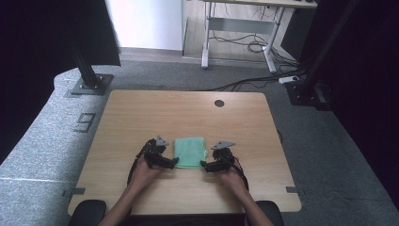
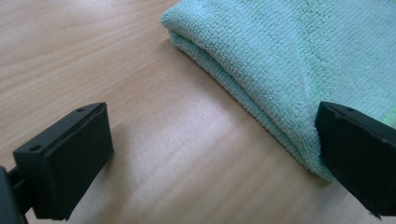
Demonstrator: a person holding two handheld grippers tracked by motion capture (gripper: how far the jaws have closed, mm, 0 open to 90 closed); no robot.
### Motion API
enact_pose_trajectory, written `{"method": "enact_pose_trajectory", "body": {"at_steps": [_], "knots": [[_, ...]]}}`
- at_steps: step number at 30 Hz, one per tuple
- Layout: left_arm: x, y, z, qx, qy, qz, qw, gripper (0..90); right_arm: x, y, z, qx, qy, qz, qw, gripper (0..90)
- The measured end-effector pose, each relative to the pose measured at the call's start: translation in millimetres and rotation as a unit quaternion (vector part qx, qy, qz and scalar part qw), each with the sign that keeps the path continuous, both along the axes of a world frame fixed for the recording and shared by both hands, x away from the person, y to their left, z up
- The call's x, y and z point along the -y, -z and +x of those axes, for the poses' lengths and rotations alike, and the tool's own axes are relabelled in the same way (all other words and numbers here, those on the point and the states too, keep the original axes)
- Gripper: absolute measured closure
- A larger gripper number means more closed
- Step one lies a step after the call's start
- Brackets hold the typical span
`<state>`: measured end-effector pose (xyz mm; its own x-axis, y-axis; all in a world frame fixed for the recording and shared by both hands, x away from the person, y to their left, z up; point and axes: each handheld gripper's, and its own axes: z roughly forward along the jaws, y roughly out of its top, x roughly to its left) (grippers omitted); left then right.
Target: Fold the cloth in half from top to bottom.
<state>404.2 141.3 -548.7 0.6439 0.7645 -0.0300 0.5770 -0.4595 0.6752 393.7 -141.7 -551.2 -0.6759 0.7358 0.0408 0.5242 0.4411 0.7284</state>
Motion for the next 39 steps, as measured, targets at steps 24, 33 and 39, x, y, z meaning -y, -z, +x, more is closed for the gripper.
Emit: {"method": "enact_pose_trajectory", "body": {"at_steps": [24, 33, 39], "knots": [[-1.3, 0.0, 48.8, -0.006, -0.016, -0.003, 0.9998, 0.0, -1.1, 2.5, 47.5, 0.011, 0.027, 0.011, 0.9995, 16.1], [-1.5, -0.1, 53.0, -0.007, -0.016, -0.003, 0.9998, 0.0, -1.0, 2.9, 51.1, 0.013, 0.028, 0.012, 0.9995, 16.0], [-1.3, -0.1, 56.0, -0.007, -0.019, -0.004, 0.9998, 0.0, -1.2, 2.8, 50.8, 0.012, 0.028, 0.013, 0.9994, 16.0]]}}
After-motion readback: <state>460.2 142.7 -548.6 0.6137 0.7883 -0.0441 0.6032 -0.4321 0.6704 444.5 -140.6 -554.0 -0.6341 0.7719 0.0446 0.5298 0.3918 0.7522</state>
